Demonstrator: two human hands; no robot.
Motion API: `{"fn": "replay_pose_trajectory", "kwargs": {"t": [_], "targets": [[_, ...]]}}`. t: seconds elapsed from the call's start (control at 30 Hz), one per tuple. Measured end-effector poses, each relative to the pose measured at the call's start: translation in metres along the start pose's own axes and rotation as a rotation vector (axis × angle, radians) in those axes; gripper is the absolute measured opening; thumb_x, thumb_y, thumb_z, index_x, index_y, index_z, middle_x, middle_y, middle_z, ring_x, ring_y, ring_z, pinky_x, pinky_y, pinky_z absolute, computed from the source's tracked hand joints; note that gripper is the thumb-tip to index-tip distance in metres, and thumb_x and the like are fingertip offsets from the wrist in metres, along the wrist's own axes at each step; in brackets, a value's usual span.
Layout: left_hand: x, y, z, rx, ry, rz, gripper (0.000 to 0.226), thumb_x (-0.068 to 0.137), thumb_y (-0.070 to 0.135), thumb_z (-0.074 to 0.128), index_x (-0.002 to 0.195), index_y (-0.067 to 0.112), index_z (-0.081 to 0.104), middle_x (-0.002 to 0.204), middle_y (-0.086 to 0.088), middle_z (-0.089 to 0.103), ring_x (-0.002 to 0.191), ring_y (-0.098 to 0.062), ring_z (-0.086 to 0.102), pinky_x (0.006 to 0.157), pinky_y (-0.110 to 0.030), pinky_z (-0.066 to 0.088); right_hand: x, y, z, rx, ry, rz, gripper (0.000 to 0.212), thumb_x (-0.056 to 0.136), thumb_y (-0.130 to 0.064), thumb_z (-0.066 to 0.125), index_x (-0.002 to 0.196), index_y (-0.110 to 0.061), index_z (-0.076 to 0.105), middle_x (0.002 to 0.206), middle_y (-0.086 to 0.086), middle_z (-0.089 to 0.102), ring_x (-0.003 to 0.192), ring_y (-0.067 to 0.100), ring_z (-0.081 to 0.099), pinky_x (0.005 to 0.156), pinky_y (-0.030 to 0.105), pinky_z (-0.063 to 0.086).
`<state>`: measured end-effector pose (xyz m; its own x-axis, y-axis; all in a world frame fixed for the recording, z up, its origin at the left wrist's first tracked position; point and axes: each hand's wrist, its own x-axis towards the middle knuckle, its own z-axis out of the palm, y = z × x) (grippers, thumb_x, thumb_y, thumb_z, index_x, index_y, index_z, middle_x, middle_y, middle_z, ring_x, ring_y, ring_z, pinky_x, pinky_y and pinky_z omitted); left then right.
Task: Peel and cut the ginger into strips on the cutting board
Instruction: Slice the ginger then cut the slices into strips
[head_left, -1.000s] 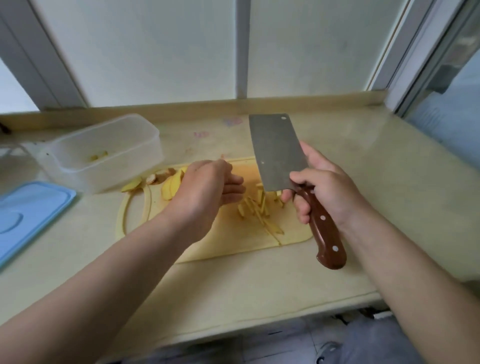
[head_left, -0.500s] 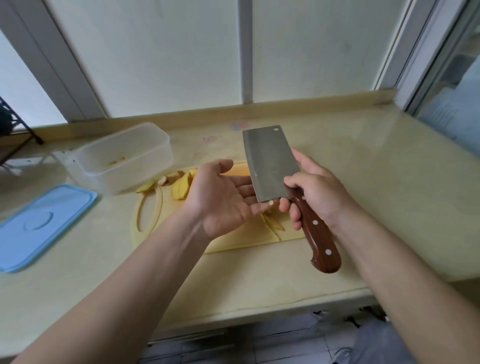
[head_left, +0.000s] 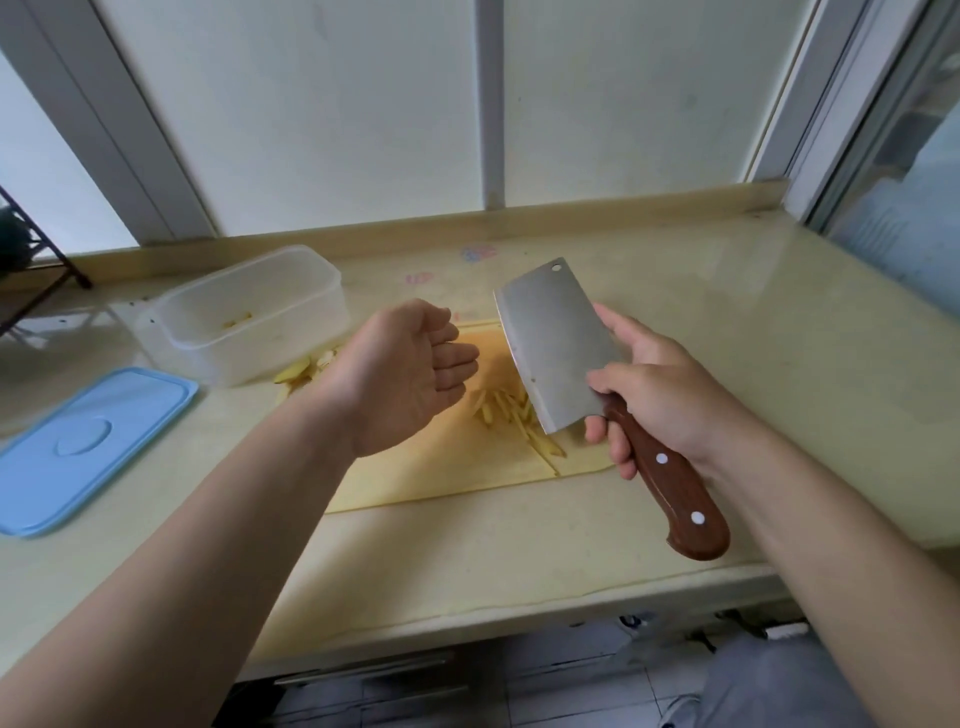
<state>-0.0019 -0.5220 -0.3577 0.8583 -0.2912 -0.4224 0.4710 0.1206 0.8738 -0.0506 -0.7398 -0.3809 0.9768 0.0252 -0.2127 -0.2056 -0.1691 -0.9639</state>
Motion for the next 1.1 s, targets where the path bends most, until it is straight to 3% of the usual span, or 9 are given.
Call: {"fn": "replay_pose_trajectory", "kwargs": {"t": [0.1, 0.2, 0.33, 0.47, 0.73, 0.93, 1.1], "targets": [[-0.004, -0.001, -0.005, 0.020, 0.025, 0.023, 0.049, 0.101, 0.016, 0.034, 0.145, -0.004, 0.038, 0.150, -0.025, 0.043, 0.142, -0.033, 0.041, 0.121, -0.046, 0.028, -0.009, -0.004, 0.004, -0.057, -0.058, 0.008, 0.069, 0.100, 0.000, 0.041, 0.128, -0.063, 0.045, 0.062, 0.018, 0.062, 0.042, 0.024, 0.052, 0.043, 0.032, 0.048], [-0.004, -0.003, -0.012, 0.051, 0.167, 0.124, 0.020, 0.097, 0.000, 0.037, 0.102, 0.001, 0.056, 0.129, -0.024, 0.059, 0.127, -0.031, 0.056, 0.110, -0.042, 0.043, -0.014, -0.008, 0.014, -0.087, -0.084, -0.001, 0.072, 0.098, -0.001, 0.039, 0.126, -0.067, 0.043, 0.063, 0.018, 0.063, 0.045, 0.025, 0.053, 0.045, 0.032, 0.049], [-0.010, -0.004, -0.019, 0.109, 0.352, 0.349, 0.035, 0.093, -0.009, 0.042, 0.123, -0.003, 0.058, 0.110, -0.022, 0.069, 0.104, -0.031, 0.070, 0.096, -0.042, 0.057, -0.014, -0.011, 0.034, -0.193, -0.125, -0.016, 0.079, 0.096, 0.000, 0.033, 0.144, -0.062, 0.038, 0.061, 0.015, 0.063, 0.046, 0.025, 0.057, 0.044, 0.031, 0.050], [-0.019, -0.010, -0.023, 0.232, 0.346, 0.404, 0.032, 0.091, -0.012, 0.044, 0.114, 0.001, 0.062, 0.096, -0.016, 0.072, 0.089, -0.024, 0.074, 0.090, -0.040, 0.059, -0.011, -0.012, 0.041, -0.329, -0.180, 0.012, 0.087, 0.095, 0.001, 0.029, 0.158, -0.059, 0.024, 0.058, 0.011, 0.062, 0.048, 0.025, 0.058, 0.044, 0.033, 0.052], [-0.034, -0.016, -0.035, 0.466, 0.312, 0.424, 0.035, 0.092, -0.011, 0.045, 0.115, 0.006, 0.066, 0.099, -0.012, 0.074, 0.095, -0.023, 0.073, 0.092, -0.039, 0.059, 0.019, -0.027, -0.010, -0.541, -0.107, 0.009, 0.081, 0.100, -0.003, 0.036, 0.161, -0.054, 0.022, 0.060, 0.012, 0.065, 0.042, 0.022, 0.055, 0.043, 0.031, 0.050], [-0.040, -0.015, -0.039, 0.638, 0.345, 0.476, 0.032, 0.091, -0.002, 0.055, 0.113, 0.016, 0.070, 0.099, 0.000, 0.074, 0.094, -0.017, 0.071, 0.092, -0.038, 0.059, 0.035, -0.030, -0.028, -0.539, -0.132, 0.018, 0.079, 0.101, -0.005, 0.037, 0.153, -0.063, 0.031, 0.062, 0.014, 0.066, 0.048, 0.026, 0.053, 0.047, 0.032, 0.049], [-0.040, -0.024, -0.032, 0.836, 0.361, 0.554, 0.027, 0.088, 0.001, 0.059, 0.105, 0.017, 0.072, 0.090, 0.005, 0.073, 0.082, -0.011, 0.068, 0.080, -0.029, 0.058, 0.023, -0.033, -0.024, -0.497, -0.119, -0.081, 0.081, 0.099, -0.003, 0.039, 0.152, -0.063, 0.033, 0.070, 0.022, 0.070, 0.048, 0.025, 0.058, 0.046, 0.035, 0.053]]}}
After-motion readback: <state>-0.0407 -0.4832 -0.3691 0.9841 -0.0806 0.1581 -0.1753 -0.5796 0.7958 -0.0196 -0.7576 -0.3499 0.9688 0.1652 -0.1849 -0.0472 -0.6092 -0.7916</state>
